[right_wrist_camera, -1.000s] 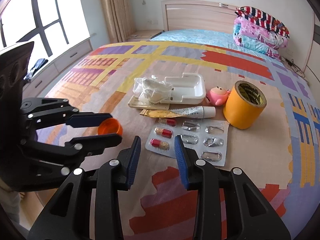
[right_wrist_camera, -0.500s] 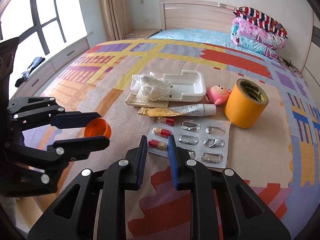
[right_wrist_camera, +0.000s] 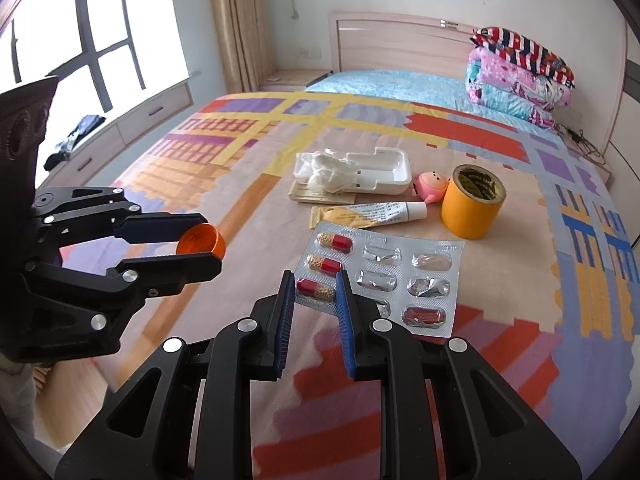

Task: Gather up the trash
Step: 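Close the right tool on the pill blister pack and lift it, then carry both tools down into the black bin and open them to drop cap and blister pack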

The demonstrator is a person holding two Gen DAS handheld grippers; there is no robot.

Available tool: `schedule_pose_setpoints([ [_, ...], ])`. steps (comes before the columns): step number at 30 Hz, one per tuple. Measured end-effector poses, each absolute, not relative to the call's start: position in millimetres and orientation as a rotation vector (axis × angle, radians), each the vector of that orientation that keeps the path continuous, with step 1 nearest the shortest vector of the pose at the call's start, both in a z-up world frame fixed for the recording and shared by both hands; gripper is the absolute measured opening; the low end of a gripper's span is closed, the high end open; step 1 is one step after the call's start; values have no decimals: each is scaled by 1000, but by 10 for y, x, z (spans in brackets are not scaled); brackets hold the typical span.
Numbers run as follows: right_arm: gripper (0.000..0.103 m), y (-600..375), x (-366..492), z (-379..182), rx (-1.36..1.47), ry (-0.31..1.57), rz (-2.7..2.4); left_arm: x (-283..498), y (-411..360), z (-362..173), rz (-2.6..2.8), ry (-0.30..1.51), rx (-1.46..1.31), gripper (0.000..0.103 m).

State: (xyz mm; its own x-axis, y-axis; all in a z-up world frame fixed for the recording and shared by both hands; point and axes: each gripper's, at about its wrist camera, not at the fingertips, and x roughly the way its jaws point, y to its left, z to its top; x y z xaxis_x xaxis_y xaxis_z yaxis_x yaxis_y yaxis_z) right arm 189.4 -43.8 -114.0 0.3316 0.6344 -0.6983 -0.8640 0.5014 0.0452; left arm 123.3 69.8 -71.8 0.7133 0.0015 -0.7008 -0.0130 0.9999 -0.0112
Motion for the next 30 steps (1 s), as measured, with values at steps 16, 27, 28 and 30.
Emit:
schedule_pose_setpoints([
  [16,21,-889,1297,-1000,-396,676,1056,687,316,-614,-19,749,-11,29],
  [27,21,-1228,870,-1058,-460,681,1109,277,38,-669,-80,770,23,29],
  [28,21,-1253,836,-1076,-458,687,1112,242,1,-686,-89,776,33,29],
  [30,21,-1307,765,-1126,-455,705,1120,157,-78,-722,-111,788,43,29],
])
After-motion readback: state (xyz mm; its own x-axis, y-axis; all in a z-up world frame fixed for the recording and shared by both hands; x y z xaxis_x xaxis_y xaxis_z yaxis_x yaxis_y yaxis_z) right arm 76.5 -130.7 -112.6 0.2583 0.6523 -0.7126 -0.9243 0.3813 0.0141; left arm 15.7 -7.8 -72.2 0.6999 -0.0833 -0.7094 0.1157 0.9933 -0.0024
